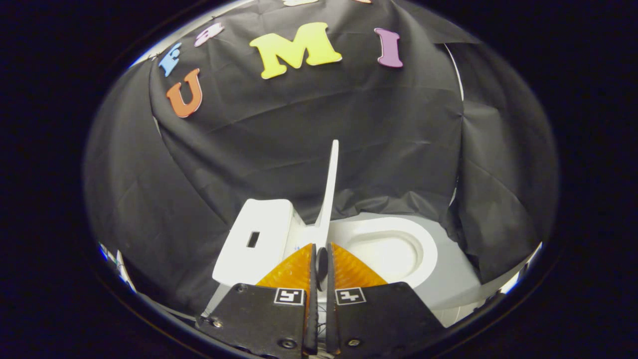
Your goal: Open the toilet lid.
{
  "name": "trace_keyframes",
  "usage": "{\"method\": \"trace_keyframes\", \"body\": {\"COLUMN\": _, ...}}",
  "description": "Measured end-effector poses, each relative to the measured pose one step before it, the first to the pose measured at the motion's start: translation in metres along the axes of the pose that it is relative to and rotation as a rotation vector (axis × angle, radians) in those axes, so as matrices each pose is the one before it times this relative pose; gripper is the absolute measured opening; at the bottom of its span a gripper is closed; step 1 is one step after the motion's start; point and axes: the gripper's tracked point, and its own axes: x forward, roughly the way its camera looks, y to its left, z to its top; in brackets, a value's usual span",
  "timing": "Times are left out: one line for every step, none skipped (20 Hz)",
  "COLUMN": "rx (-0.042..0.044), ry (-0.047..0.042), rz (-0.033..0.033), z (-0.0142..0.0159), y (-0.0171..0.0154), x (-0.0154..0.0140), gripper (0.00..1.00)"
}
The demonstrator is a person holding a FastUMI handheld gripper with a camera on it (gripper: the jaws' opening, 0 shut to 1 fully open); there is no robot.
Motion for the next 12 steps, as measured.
{"method": "trace_keyframes", "body": {"rx": -0.01529, "ry": -0.0061, "rz": 0.00071, "z": -0.00068, "y": 0.00813, "x": 0.00016, "gripper": 0.1}}
{"method": "trace_keyframes", "body": {"rx": -0.02295, "ry": -0.0067, "rz": -0.00228, "z": -0.00009, "y": 0.00842, "x": 0.00013, "gripper": 0.1}}
{"method": "trace_keyframes", "body": {"rx": -0.01873, "ry": -0.00645, "rz": -0.0056, "z": -0.00042, "y": 0.00843, "x": 0.00096, "gripper": 0.1}}
{"method": "trace_keyframes", "body": {"rx": -0.01952, "ry": -0.0055, "rz": -0.0015, "z": 0.00116, "y": 0.00814, "x": 0.00073, "gripper": 0.1}}
{"method": "trace_keyframes", "body": {"rx": -0.01735, "ry": -0.00329, "rz": 0.00318, "z": 0.00018, "y": 0.00794, "x": -0.0005, "gripper": 0.1}}
{"method": "trace_keyframes", "body": {"rx": -0.00975, "ry": -0.00137, "rz": 0.00765, "z": 0.00122, "y": 0.00856, "x": 0.00057, "gripper": 0.1}}
{"method": "trace_keyframes", "body": {"rx": -0.01362, "ry": -0.00142, "rz": 0.00817, "z": -0.00042, "y": 0.00863, "x": -0.0005, "gripper": 0.1}}
{"method": "trace_keyframes", "body": {"rx": -0.00843, "ry": 0.0006, "rz": 0.00553, "z": -0.00054, "y": 0.00729, "x": 0.00224, "gripper": 0.1}}
{"method": "trace_keyframes", "body": {"rx": -0.01012, "ry": 0.00073, "rz": 0.00377, "z": 0.00014, "y": 0.00682, "x": 0.00111, "gripper": 0.1}}
{"method": "trace_keyframes", "body": {"rx": -0.00494, "ry": 0.00131, "rz": 0.00344, "z": 0.00018, "y": 0.00717, "x": 0.00133, "gripper": 0.1}}
{"method": "trace_keyframes", "body": {"rx": -0.00767, "ry": 0.00064, "rz": 0.0053, "z": 0.00066, "y": 0.0069, "x": 0.00082, "gripper": 0.1}}
{"method": "trace_keyframes", "body": {"rx": -0.00588, "ry": -0.00157, "rz": 0.00523, "z": 0.00117, "y": 0.00726, "x": 0.00028, "gripper": 0.1}}
